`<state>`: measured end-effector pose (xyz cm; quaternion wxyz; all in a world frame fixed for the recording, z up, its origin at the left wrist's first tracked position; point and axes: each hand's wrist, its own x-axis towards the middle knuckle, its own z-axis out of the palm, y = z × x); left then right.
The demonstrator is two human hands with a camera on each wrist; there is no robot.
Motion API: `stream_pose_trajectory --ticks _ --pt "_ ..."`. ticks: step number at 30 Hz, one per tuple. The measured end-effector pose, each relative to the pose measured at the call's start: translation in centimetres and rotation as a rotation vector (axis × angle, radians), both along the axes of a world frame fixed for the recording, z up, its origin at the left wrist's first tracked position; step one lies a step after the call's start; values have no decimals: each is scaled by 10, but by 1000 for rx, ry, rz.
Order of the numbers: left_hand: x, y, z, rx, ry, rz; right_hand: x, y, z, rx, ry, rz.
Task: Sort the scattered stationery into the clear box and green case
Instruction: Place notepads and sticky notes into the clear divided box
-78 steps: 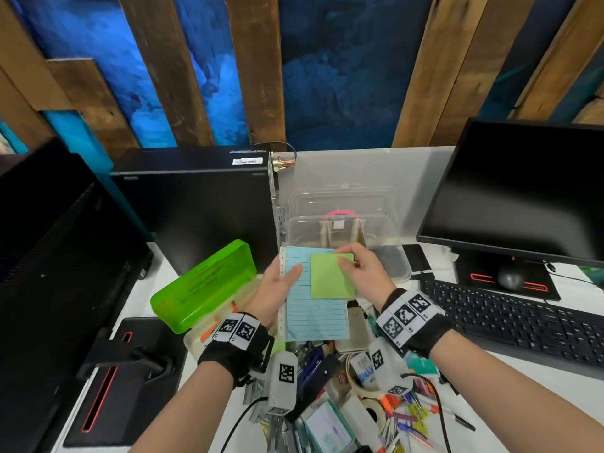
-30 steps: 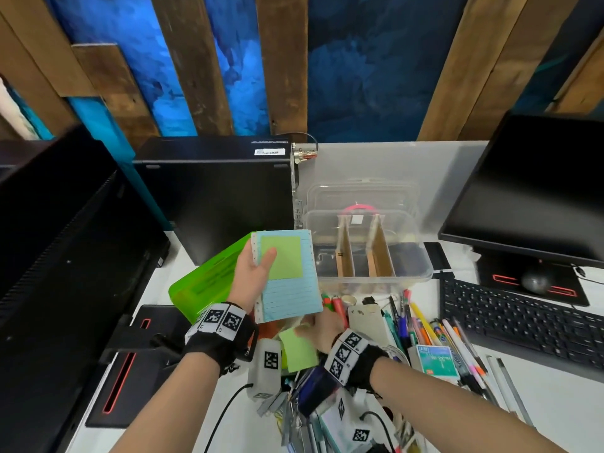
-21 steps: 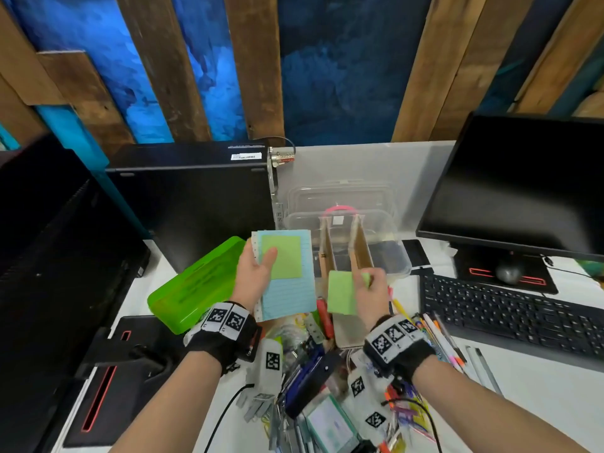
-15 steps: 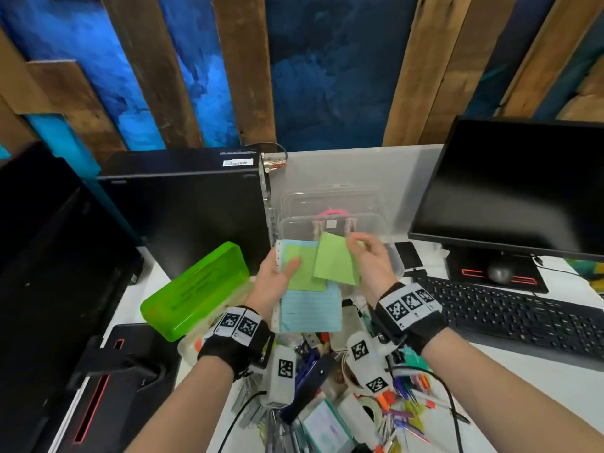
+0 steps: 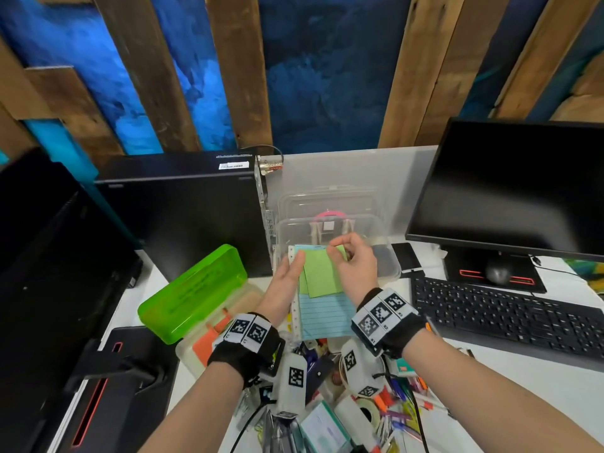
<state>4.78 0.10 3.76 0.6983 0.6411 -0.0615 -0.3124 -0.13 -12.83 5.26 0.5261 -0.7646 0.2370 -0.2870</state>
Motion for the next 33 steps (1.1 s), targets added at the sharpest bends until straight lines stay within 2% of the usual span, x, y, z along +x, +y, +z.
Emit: stream_pose_trajectory --ticks 4,8,10,12,14,17,20,22,24,26,29,33 --pt "-3 -3 0 -27 -74 -45 3 4 -4 48 72 -29" --pt "-3 5 -11 -12 -41 -2 -10 -4 -14 -15 306 27" --pt "-2 9 -17 -9 24 9 -21 -9 -22 181 366 110" --pt "-1 9 -20 -29 105 13 -28 -12 -27 496 399 216" --pt "-1 7 -16 -21 145 29 -29 -14 -29 728 365 227" --pt "-1 5 -11 14 131 -43 -22 -21 -19 882 281 264" --pt "15 1 -1 189 -31 -5 -5 -22 -8 764 316 284" --pt "36 -6 8 421 -229 92 13 -22 -3 575 365 241" --pt "54 -13 24 665 -428 141 29 -23 4 479 377 246" --pt "68 -23 34 810 -507 150 46 -23 12 557 346 285" --pt "82 -40 38 986 -528 102 69 -26 12 716 335 345" --pt "96 -60 32 1083 -545 33 98 -26 4 784 443 388"
